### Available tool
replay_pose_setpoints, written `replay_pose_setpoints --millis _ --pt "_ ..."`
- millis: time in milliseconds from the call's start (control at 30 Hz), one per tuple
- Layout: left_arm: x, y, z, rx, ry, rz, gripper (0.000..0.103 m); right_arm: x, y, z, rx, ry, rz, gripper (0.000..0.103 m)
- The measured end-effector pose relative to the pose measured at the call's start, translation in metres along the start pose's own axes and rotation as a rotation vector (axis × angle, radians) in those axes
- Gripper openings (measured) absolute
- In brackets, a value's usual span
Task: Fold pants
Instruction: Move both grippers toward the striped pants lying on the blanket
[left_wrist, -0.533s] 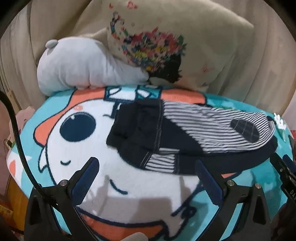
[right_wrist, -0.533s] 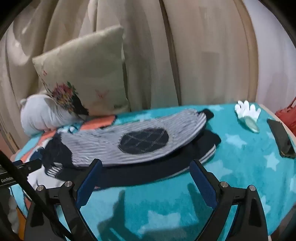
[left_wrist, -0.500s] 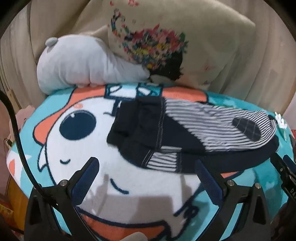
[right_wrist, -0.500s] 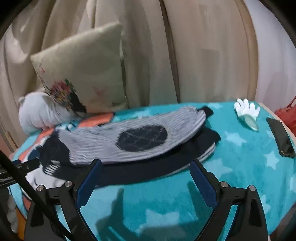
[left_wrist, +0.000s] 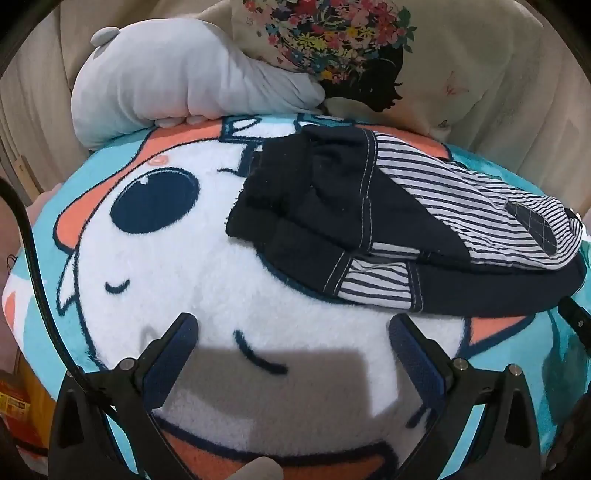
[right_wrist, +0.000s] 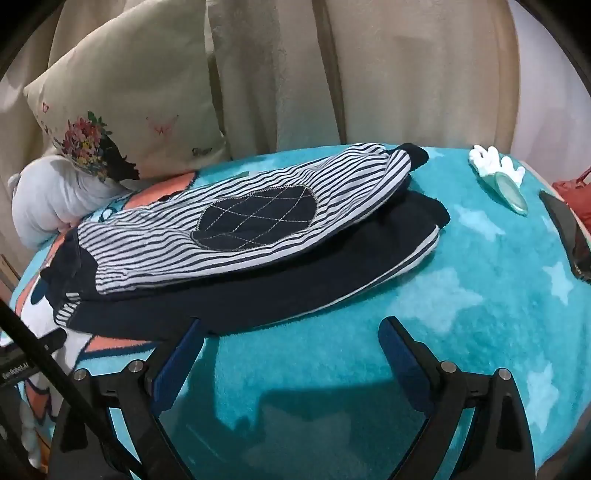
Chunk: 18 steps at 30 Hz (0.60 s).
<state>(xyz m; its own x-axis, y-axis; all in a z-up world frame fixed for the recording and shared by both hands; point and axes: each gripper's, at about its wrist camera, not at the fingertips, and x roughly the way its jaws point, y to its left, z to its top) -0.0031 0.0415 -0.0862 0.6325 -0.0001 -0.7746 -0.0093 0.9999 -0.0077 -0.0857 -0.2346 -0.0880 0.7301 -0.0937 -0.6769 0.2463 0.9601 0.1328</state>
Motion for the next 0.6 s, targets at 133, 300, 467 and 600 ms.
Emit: replay_pose_setpoints --millis 133,300,467,600 --pt "-0.002 -0.003 0.008 -0.03 0.023 -0.01 0.103 0.009 -0.002 0.011 0.055 0.022 0.056 0.1" --pt "-0.008 -0.001 0.012 -0.026 0.029 -0.037 0.103 0.008 -0.008 0.019 0.067 0.051 0.113 0.102" --pt "-0.032 0.014 0.019 -0.056 0.012 -0.133 0.09 0.009 0.002 0.018 -0.008 0.062 0.074 0.102" --pt "-0.051 0.03 0.036 -0.079 -0.028 -0.171 0.09 0.005 -0.003 0.017 0.008 0.046 0.097 0.102"
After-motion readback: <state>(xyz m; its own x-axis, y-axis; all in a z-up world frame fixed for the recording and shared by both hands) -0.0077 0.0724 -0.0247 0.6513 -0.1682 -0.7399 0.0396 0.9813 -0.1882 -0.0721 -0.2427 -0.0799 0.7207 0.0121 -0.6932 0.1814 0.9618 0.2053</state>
